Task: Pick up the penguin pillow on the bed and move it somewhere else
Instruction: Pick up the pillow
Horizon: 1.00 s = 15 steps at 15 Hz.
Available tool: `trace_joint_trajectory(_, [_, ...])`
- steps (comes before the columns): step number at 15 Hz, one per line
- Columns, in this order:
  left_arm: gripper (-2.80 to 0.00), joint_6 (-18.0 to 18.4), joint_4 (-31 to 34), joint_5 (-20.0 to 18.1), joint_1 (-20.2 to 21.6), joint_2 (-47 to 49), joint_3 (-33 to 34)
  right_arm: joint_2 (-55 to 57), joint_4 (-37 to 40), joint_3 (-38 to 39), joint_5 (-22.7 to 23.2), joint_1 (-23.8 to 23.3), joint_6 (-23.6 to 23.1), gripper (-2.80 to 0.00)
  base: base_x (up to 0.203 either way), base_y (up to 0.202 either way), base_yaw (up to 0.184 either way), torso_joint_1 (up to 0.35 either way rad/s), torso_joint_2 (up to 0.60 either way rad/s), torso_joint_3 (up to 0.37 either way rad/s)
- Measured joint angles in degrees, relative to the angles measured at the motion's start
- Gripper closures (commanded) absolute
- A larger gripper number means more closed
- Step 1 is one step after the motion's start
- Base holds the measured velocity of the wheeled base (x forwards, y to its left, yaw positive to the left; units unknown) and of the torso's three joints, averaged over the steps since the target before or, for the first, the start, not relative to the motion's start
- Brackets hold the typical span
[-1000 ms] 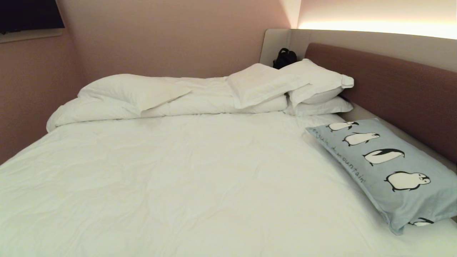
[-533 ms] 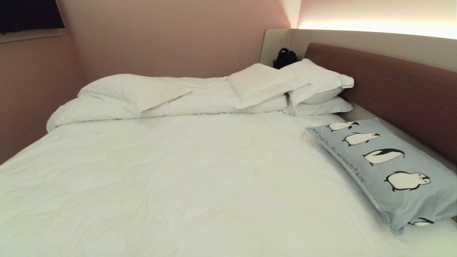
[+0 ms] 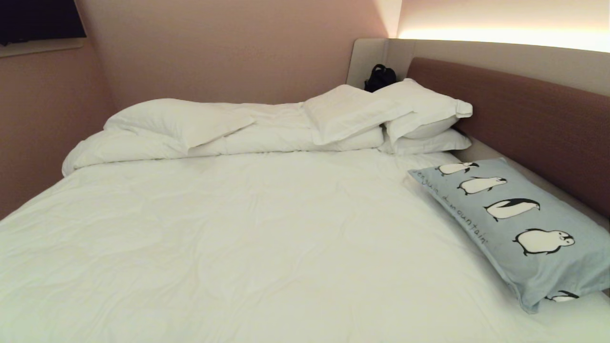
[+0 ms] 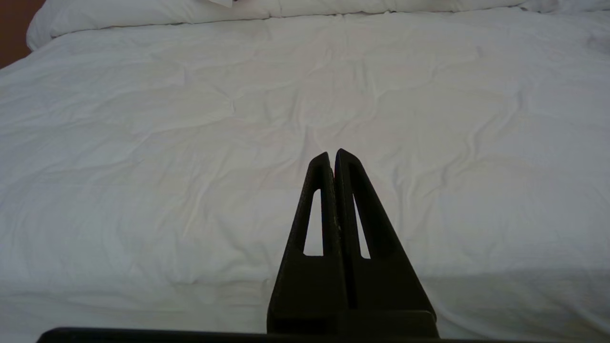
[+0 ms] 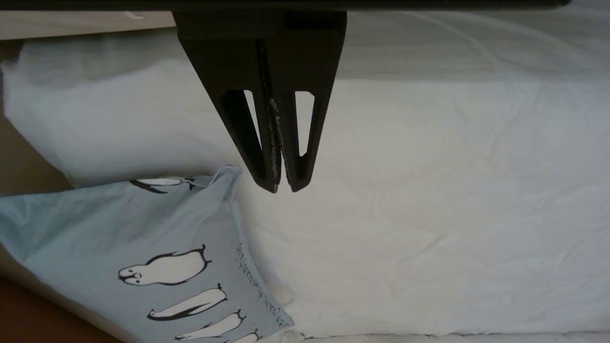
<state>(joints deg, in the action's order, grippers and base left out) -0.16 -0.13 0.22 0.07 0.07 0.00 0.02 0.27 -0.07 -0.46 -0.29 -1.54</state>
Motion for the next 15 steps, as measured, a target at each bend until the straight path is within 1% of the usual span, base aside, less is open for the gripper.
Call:
trace_joint_trajectory(2, [0.0,-0.02,-0.02,0.02,0.0,0.0,0.0,0.0,-0.02,0.05,-0.06,0.0,1.54,0.0,0.0,0.0,0.0,0.0,0.0,0.0])
trace_joint_trajectory(4, [0.0,0.0,-0.02,0.02,0.0,0.0,0.0,0.0,0.0,0.05,-0.05,0.0,2.12,0.0,0.0,0.0,0.0,0.0,0.0,0.0])
trace_joint_trajectory(15, [0.0,0.07,-0.02,0.0,0.0,0.0,0.0,0.0,-0.05,0.07,-0.06,0.02,2.15,0.0,0.0,0.0,0.0,0.0,0.0,0.0])
